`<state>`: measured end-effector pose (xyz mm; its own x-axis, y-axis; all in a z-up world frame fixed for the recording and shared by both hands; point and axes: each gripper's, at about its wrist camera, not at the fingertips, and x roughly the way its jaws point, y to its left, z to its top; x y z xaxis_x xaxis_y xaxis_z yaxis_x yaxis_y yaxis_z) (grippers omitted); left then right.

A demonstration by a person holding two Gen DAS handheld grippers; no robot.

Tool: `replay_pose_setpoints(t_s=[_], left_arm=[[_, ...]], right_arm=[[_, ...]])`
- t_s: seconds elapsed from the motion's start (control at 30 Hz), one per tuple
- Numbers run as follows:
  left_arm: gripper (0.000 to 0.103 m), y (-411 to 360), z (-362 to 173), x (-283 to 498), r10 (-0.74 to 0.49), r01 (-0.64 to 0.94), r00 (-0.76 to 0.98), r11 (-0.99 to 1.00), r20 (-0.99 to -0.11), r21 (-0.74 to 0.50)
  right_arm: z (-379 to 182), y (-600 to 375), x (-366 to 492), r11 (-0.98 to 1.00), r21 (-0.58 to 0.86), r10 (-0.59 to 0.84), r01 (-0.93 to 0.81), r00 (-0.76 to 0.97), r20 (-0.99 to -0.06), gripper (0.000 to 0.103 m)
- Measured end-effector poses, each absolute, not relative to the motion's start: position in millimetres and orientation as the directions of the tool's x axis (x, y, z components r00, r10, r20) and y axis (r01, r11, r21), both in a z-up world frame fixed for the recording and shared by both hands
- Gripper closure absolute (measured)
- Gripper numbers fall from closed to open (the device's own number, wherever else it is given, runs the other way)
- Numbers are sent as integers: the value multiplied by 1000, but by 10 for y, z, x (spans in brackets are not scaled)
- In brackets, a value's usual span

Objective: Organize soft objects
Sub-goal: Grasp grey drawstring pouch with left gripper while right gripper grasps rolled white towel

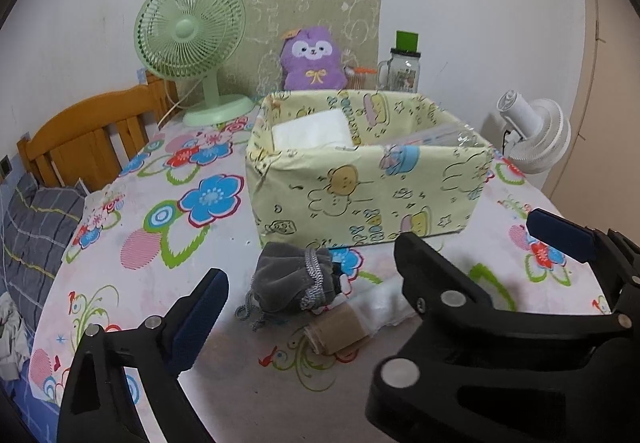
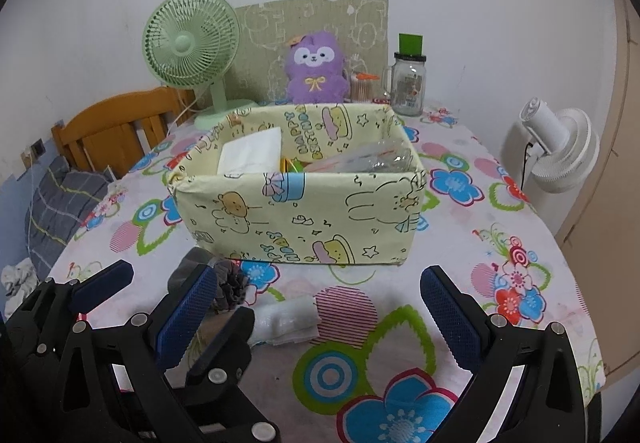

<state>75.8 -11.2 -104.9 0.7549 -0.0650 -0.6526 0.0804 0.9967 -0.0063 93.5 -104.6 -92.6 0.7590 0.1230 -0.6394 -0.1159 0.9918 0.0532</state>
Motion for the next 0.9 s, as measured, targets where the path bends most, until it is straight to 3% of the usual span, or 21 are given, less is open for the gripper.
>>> replay_pose_setpoints(t_s=[0.5, 0.7, 0.9], left_arm=[[7, -7, -1349, 1066, -30, 44, 704, 999, -709, 2], [14, 9, -1439, 1159, -27, 35, 680, 999, -732, -4], [15, 3, -1460, 1198, -20, 32, 677, 999, -736, 2]], right_arm=[[-1235, -974, 1270, 989, 57, 136, -135, 705, -696, 0], [-1326, -1012, 1361, 990, 63, 133, -125, 686, -716, 1], [-1377, -1016, 1424, 990, 71, 135, -122, 674, -727, 1]])
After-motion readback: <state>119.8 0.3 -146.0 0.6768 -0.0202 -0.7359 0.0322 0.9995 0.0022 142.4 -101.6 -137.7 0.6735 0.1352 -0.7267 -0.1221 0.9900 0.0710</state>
